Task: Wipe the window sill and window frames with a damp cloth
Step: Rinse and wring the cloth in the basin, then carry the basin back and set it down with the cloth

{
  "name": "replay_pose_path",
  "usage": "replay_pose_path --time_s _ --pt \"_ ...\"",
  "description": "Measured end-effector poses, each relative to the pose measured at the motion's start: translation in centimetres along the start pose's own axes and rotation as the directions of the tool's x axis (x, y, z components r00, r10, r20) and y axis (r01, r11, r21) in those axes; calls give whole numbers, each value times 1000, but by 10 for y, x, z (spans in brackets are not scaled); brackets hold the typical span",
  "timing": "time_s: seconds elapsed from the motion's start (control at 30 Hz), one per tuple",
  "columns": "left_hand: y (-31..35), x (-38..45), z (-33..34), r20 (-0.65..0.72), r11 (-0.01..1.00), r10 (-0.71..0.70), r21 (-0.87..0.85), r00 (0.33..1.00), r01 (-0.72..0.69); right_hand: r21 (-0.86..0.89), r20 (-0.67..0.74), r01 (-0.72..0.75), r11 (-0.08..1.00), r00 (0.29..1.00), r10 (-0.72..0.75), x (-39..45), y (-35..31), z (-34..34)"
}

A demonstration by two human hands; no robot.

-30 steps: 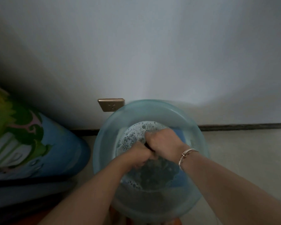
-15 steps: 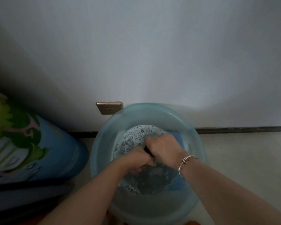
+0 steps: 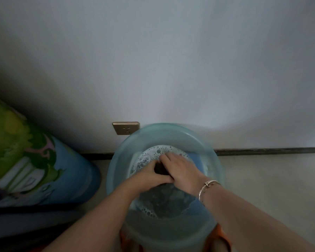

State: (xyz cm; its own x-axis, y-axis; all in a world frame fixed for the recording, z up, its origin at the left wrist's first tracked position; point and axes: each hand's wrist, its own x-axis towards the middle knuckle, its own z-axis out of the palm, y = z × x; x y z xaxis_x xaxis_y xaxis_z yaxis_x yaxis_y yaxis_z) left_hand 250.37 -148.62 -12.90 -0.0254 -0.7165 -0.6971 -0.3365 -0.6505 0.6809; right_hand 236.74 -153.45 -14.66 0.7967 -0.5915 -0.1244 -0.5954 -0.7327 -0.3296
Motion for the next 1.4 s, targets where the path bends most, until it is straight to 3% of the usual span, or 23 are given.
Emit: replay_pose_path --time_s 0.07,0.17,0.27,0.47,0.57,0.67,0.83,1.1,1.4 --pt "5 -5 -1 -77 988 136 80 988 -130 101 -23 -45 994 999 48 -2 -9 -4" --pt "10 -18 -2 -153 966 194 199 969 -163 161 -82 -134 978 985 149 -12 -20 -11" --pt "11 -31 -8 -295 958 183 268 938 -103 97 -212 -267 959 935 282 -26 -19 -19" --pt "-13 -47 -27 -576 943 62 302 815 141 -102 -131 -416 903 906 403 -61 -15 -22" --pt "-22 -50 -30 -631 949 -19 233 775 213 -40 -175 -594 803 796 580 -70 -9 -24" --pt "-29 -49 -32 -613 989 -80 52 786 142 41 -175 -757 652 637 751 -77 0 -26" --pt "-37 -38 -35 -605 983 -179 -72 776 170 276 104 -882 382 422 900 -73 11 -25" --pt "-35 -35 -36 -627 973 -229 -162 745 163 349 -21 -827 441 464 886 -83 19 -26" --pt "12 -77 -32 -681 988 -134 -147 720 44 344 -130 -787 513 501 856 -113 15 -75"
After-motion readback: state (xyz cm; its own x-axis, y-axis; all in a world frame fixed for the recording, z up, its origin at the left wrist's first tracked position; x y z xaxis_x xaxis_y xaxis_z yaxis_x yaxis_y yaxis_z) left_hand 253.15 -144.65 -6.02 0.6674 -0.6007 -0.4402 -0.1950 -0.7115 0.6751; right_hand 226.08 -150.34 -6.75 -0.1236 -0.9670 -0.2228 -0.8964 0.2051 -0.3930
